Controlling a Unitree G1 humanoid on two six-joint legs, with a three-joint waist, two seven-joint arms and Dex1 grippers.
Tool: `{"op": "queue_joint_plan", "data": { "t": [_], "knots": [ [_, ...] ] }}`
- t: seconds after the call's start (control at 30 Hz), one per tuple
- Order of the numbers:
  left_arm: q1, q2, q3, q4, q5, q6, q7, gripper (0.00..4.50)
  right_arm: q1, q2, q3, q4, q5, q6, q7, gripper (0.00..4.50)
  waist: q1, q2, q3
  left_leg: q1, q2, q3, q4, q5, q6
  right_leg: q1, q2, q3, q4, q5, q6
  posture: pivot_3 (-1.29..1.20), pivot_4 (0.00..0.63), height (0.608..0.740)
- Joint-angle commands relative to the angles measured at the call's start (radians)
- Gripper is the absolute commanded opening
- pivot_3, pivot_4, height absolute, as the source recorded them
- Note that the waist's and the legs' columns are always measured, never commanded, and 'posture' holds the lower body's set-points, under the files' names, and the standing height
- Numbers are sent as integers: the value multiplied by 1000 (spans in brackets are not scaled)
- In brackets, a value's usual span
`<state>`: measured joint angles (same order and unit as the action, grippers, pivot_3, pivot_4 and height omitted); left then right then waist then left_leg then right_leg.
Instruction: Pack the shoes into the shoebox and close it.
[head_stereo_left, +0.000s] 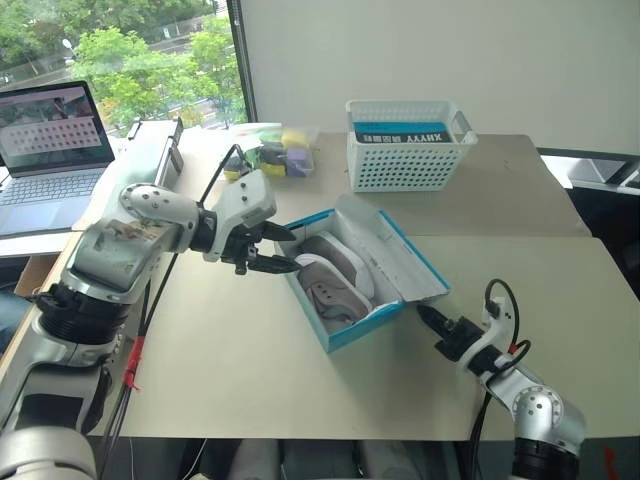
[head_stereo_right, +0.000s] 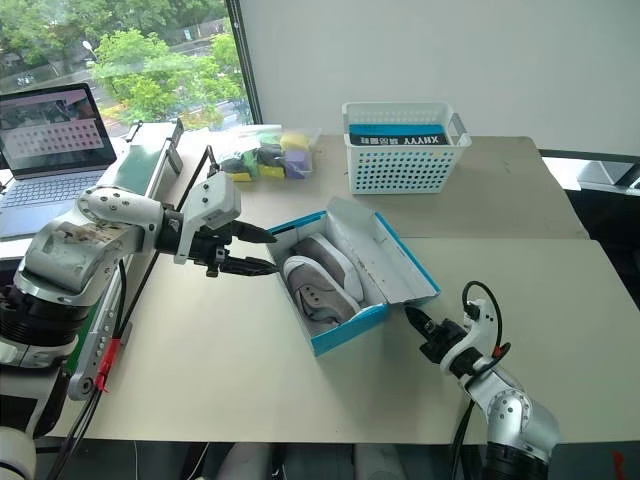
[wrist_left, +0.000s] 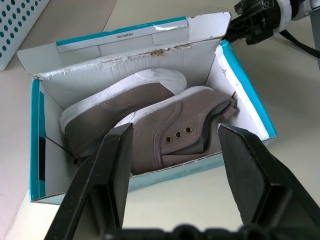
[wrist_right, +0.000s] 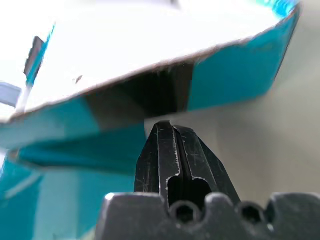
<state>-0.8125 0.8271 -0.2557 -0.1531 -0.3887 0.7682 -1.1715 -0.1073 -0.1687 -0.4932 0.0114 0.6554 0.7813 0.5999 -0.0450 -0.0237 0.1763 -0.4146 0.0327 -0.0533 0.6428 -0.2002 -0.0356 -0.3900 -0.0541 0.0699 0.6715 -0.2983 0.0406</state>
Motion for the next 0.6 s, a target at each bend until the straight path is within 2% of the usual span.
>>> {"op": "queue_joint_plan", "data": {
  "t": [0.03,0.2,0.3,0.43,0.6],
  "knots": [
    [-27,16,27,-19,5,-3,-11,2861,-60,9,-35,108,54,-83,21,67,-1,0,0,0,0,0,0,0,0,0,0,0,0,0,0,0,150,740],
    [-46,24,21,-9,20,-19,-27,2861,-207,3,-112,321,124,-195,53,67,-9,0,0,4,0,1,0,0,0,2,0,1,1,0,0,0,150,740],
    [-51,28,32,-13,19,-4,-26,2861,-256,-21,-127,379,144,-239,94,67,-6,1,1,4,0,1,-1,0,0,2,0,1,1,0,0,0,150,740],
    [-40,39,37,-29,13,3,-29,2861,-300,-56,-142,415,161,-276,116,67,-1,2,1,2,0,0,-2,0,0,1,0,1,1,0,1,0,150,740],
    [-35,34,37,-36,11,10,-17,2861,-336,-102,-112,292,234,-194,129,67,0,3,2,1,0,0,-2,0,0,0,0,1,1,0,1,0,150,740]
  ]
}}
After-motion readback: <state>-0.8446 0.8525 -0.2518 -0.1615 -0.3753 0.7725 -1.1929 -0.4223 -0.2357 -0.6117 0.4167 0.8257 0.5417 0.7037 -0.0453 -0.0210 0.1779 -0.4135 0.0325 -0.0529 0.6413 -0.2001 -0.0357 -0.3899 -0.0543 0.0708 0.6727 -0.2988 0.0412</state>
